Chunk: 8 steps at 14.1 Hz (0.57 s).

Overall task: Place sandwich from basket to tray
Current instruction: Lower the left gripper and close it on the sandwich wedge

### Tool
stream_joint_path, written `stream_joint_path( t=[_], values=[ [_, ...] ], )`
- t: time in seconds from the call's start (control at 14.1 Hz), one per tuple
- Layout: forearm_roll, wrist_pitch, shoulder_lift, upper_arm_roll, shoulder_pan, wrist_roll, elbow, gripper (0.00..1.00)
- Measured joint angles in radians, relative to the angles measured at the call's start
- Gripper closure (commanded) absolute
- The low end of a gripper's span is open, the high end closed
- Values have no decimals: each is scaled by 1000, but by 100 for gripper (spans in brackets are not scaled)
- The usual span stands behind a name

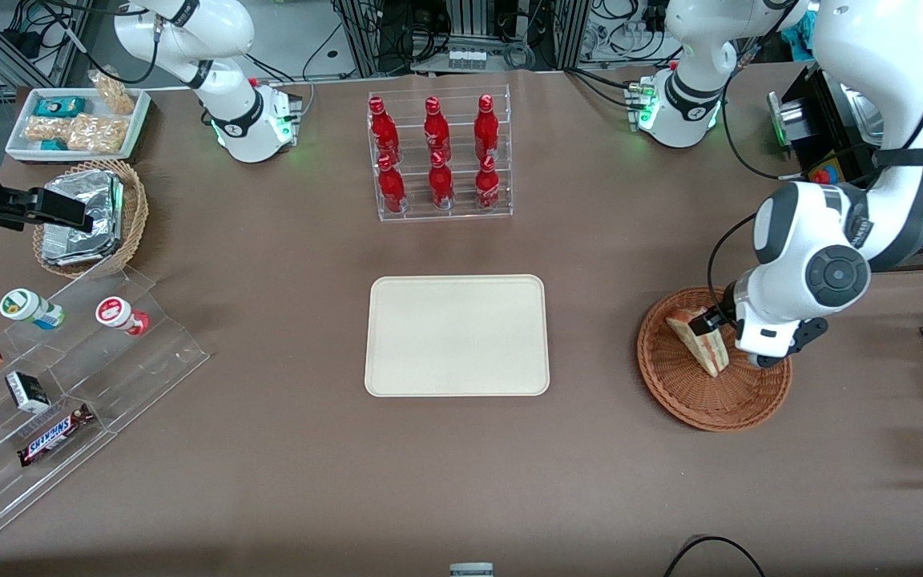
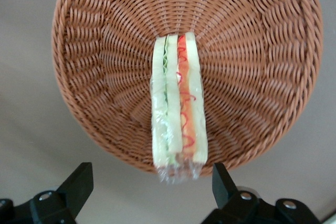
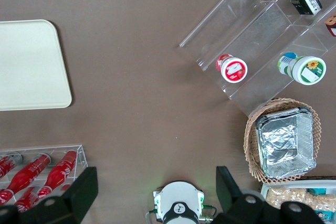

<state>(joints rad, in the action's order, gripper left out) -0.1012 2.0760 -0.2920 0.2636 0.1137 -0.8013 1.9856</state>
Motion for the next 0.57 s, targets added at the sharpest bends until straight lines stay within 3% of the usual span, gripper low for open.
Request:
stream_joint_path(
  t=[0.42,0.49,0.57],
  values=[
    [0,152,-42,0,-3,-76,105,2],
    [0,153,-48,0,-3,-76,106,22],
    [0,153,-51,0,-3,-77,106,52]
  ],
)
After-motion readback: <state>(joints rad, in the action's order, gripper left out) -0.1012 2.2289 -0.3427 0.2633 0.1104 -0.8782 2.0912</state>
